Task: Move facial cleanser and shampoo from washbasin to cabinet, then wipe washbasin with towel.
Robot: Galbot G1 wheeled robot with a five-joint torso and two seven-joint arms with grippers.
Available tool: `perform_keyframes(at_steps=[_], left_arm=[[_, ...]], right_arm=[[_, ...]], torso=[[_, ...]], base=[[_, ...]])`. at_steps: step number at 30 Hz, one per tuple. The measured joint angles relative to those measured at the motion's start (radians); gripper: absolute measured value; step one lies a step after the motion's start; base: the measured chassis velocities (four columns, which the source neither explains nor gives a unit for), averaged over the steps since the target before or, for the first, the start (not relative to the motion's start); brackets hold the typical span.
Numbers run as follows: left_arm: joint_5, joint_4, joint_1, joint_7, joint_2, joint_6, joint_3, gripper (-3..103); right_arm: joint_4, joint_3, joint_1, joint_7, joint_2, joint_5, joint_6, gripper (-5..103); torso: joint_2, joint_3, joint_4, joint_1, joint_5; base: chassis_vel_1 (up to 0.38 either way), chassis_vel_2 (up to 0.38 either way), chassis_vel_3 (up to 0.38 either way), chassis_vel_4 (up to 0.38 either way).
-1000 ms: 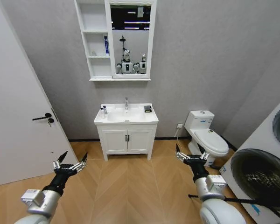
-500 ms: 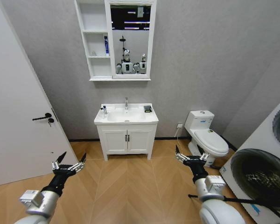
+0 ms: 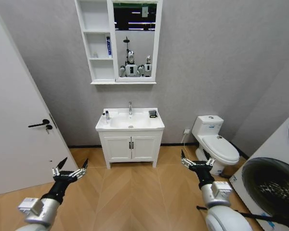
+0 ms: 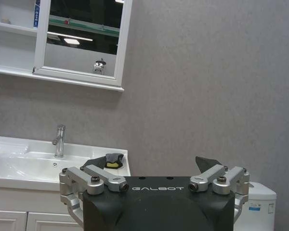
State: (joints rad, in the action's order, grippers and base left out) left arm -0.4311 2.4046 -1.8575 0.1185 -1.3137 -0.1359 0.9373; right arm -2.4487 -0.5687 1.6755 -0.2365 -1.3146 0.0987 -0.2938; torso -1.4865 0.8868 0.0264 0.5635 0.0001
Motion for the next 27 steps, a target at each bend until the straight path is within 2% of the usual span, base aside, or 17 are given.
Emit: perform_keyframes(at_steps=[12,13,15,16,20,21,23,24,25,26,27], left_arm=[[0.015,0.001,0.006,0.000,-0.006,0.001,-0.016,100],[0.017,0.001,0.006,0.000,-0.007,0.001,-0.019,100],[0.019,0.001,0.007,0.000,-0.008,0.001,-0.021,100],[0.020,-0.002,0.007,0.000,-0.010,0.002,-0.023,100],[0.023,-0.004,0.007,0.000,-0.016,0.006,-0.025,100],[0.023,-0.006,0.007,0.000,-0.017,0.006,-0.025,100],[0.023,-0.007,0.007,0.000,-0.017,0.007,-0.026,100],[0.023,-0.009,0.008,0.000,-0.018,0.009,-0.026,100],[0.023,-0.010,0.009,0.000,-0.019,0.010,-0.026,100],[0.023,-0.013,0.010,0.000,-0.020,0.010,-0.027,100],[0.023,-0.013,0.010,0.000,-0.020,0.011,-0.028,100]], right_arm=[[0.015,0.000,0.001,0.004,0.001,-0.001,0.011,100],[0.017,0.000,-0.001,0.004,0.002,-0.001,0.011,100],[0.018,0.001,-0.001,0.005,0.002,-0.001,0.011,100],[0.018,0.001,-0.001,0.006,0.002,-0.001,0.011,100],[0.022,0.001,0.000,0.006,0.002,-0.003,0.011,100],[0.023,0.002,-0.001,0.006,0.002,-0.004,0.012,100],[0.023,0.003,-0.001,0.006,0.002,-0.005,0.012,100],[0.026,0.003,-0.001,0.006,0.002,-0.007,0.012,100],[0.028,0.004,-0.003,0.006,0.002,-0.008,0.012,100],[0.029,0.005,-0.004,0.006,0.001,-0.008,0.012,100],[0.030,0.006,-0.005,0.006,0.000,-0.008,0.012,100]], torso=[[0.000,0.000,0.0002,0.000,-0.0006],[0.000,0.000,-0.0001,0.000,0.0006],[0.000,0.000,-0.0001,0.000,0.0005],[0.000,0.000,0.0000,0.000,-0.0010],[0.000,0.000,-0.0001,0.000,0.0011],[0.000,0.000,-0.0001,0.000,-0.0013],[0.000,0.000,0.0001,0.000,-0.0012],[0.000,0.000,-0.0001,0.000,0.0011],[0.000,0.000,-0.0001,0.000,0.0008],[0.000,0.000,0.0000,0.000,-0.0015],[0.000,0.000,0.0001,0.000,-0.0016]], base=[[-0.294,0.307,0.297,-0.306],[-0.367,0.397,0.382,-0.379],[-0.367,0.397,0.382,-0.378],[-0.362,0.329,0.399,-0.378],[-0.368,0.373,0.368,-0.378],[-0.357,0.360,0.362,-0.346],[-0.376,0.302,0.362,-0.361],[-0.337,0.354,0.356,-0.361],[-0.337,0.321,0.341,-0.368],[-0.346,0.321,0.341,-0.313],[-0.346,0.320,0.332,-0.313]])
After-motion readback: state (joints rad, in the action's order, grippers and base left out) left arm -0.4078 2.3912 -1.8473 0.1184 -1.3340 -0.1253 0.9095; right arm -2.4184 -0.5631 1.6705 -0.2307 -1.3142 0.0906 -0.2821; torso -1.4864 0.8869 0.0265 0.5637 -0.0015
